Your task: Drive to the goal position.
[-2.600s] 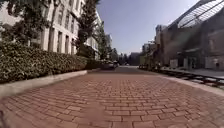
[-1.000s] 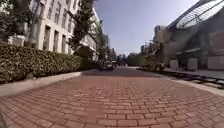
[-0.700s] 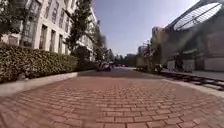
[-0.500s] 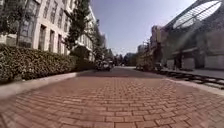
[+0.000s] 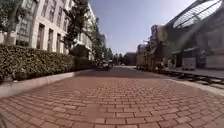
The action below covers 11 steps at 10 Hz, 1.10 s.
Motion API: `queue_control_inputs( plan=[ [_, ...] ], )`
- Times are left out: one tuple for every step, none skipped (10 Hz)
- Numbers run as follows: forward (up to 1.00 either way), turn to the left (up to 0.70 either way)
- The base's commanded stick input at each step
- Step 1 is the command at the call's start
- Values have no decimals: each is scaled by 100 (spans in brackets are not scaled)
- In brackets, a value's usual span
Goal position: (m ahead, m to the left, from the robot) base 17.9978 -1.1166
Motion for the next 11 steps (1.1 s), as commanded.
queue_control_inputs(
  plan=[
    [70, 0],
    [70, 0],
    [70, 0],
    [70, 0],
    [70, -7],
    [70, -14],
    [70, -14],
    [70, -14],
    [70, -8],
    [70, 0],
    [70, 0]
  ],
)
